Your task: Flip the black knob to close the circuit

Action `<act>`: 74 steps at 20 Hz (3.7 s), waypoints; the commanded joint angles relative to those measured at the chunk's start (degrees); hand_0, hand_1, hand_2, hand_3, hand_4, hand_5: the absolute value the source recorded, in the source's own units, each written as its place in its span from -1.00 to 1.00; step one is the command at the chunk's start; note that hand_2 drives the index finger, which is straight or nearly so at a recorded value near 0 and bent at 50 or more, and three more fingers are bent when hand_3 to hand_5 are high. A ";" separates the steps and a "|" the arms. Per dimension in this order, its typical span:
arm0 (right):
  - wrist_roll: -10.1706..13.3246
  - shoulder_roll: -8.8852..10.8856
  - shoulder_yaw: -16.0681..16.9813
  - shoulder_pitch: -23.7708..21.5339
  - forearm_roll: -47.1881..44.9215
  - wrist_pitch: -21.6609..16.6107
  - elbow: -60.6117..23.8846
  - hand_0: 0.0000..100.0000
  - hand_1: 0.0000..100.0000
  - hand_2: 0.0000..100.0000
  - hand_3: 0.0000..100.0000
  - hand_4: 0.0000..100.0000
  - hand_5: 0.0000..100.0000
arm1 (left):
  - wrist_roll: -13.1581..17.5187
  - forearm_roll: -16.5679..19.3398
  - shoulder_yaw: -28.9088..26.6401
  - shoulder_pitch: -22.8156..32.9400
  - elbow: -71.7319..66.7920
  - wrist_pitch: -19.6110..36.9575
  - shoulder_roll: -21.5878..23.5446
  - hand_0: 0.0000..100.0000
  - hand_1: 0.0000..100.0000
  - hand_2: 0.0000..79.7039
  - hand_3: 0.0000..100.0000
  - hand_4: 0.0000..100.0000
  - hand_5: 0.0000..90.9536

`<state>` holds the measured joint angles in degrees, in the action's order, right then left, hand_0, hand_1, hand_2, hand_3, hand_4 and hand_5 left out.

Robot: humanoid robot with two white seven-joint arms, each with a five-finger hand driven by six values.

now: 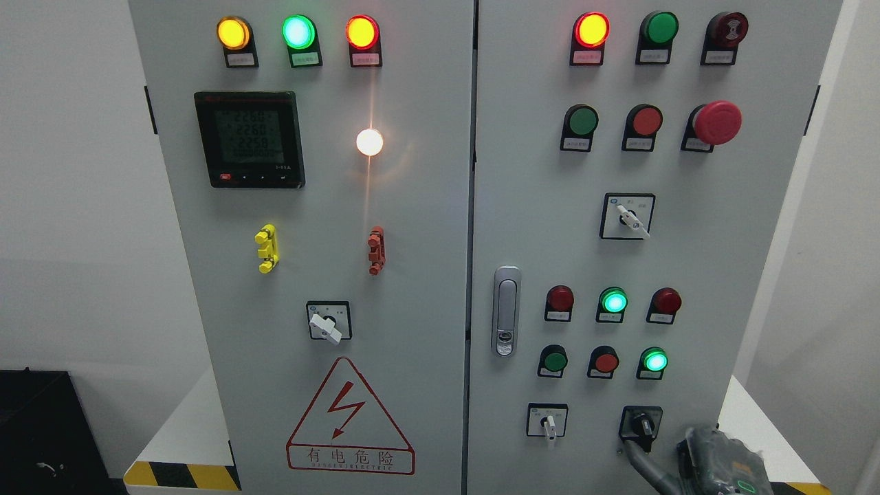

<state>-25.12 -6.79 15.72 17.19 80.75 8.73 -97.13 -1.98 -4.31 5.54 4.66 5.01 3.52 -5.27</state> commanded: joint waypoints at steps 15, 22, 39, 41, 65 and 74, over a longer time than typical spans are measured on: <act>0.60 -0.24 2.12 0.13 -0.50 -0.03 -0.60 -1.00 -1.00 0.79 1.00 0.85 0.81 | -0.04 0.00 0.00 0.00 0.00 0.00 0.00 -0.76 0.11 -1.00 -1.00 -1.00 -1.00; 0.68 -0.24 2.30 0.13 -0.59 -0.21 -1.04 -1.00 -1.00 0.78 1.00 0.85 0.81 | -0.04 0.00 0.00 0.00 0.00 0.00 0.00 -0.76 0.11 -1.00 -1.00 -1.00 -1.00; 0.25 -0.85 2.39 0.21 -0.77 -0.47 -3.06 -1.00 -1.00 0.78 1.00 0.84 0.81 | -0.04 0.00 0.00 0.00 0.00 0.00 0.00 -0.76 0.11 -1.00 -1.00 -1.00 -1.00; 0.25 -0.86 2.12 0.21 -0.77 -0.47 -3.50 -1.00 -1.00 0.78 1.00 0.84 0.81 | -0.04 0.00 0.00 0.00 0.00 0.00 0.00 -0.76 0.11 -1.00 -1.00 -1.00 -1.00; 1.21 -0.94 -5.08 -1.72 -0.68 -0.12 -3.06 -1.00 -1.00 0.79 1.00 0.84 0.81 | -0.04 0.00 0.00 0.00 0.00 0.00 0.00 -0.76 0.11 -1.00 -1.00 -1.00 -1.00; 1.21 -0.94 -7.10 -2.07 -2.79 0.49 -5.09 -1.00 -1.00 0.79 1.00 0.84 0.82 | -0.04 0.00 0.00 0.00 0.00 0.00 0.00 -0.76 0.11 -1.00 -1.00 -1.00 -1.00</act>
<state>-23.91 -7.69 14.33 15.42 79.38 8.91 -100.97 -1.98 -4.31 5.54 4.66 5.01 3.52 -5.27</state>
